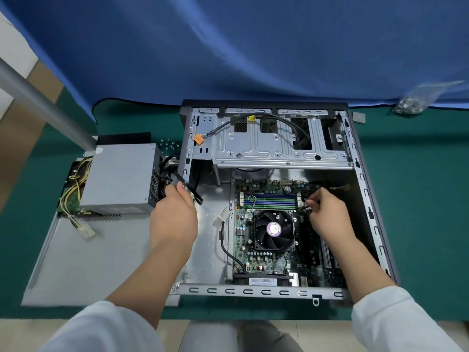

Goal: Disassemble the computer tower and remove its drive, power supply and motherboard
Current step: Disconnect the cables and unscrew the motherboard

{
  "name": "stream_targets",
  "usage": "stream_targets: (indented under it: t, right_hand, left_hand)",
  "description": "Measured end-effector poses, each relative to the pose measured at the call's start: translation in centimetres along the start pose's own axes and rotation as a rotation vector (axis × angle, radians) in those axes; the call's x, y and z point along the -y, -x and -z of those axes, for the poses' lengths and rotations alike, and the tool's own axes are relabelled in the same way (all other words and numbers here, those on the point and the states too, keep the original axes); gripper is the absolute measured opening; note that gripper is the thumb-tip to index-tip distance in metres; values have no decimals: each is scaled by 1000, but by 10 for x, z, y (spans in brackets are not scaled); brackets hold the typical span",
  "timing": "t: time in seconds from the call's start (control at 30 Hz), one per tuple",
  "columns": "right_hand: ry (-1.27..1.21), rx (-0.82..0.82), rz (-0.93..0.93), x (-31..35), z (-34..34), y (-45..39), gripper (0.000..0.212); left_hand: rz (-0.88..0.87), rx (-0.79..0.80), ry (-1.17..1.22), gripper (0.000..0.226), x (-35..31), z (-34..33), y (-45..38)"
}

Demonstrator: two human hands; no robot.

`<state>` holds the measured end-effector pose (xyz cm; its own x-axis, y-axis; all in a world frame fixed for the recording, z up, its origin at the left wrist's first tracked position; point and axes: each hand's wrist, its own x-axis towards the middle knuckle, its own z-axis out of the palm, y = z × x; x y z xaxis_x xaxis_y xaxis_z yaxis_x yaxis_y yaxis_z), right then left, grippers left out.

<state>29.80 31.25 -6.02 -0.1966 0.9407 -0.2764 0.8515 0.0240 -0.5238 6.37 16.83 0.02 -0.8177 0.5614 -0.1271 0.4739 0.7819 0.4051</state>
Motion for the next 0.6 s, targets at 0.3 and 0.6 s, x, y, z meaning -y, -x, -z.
stream_targets:
  t: [0.3,0.6]
  right_hand:
    - [84,14,76,0,0,-1,27]
    - [342,180,274,-1,17,-13,27]
  left_hand:
    - [-6,7,-18,45,-2,3,1]
    - [-29,-2,-17,44,1,0,1]
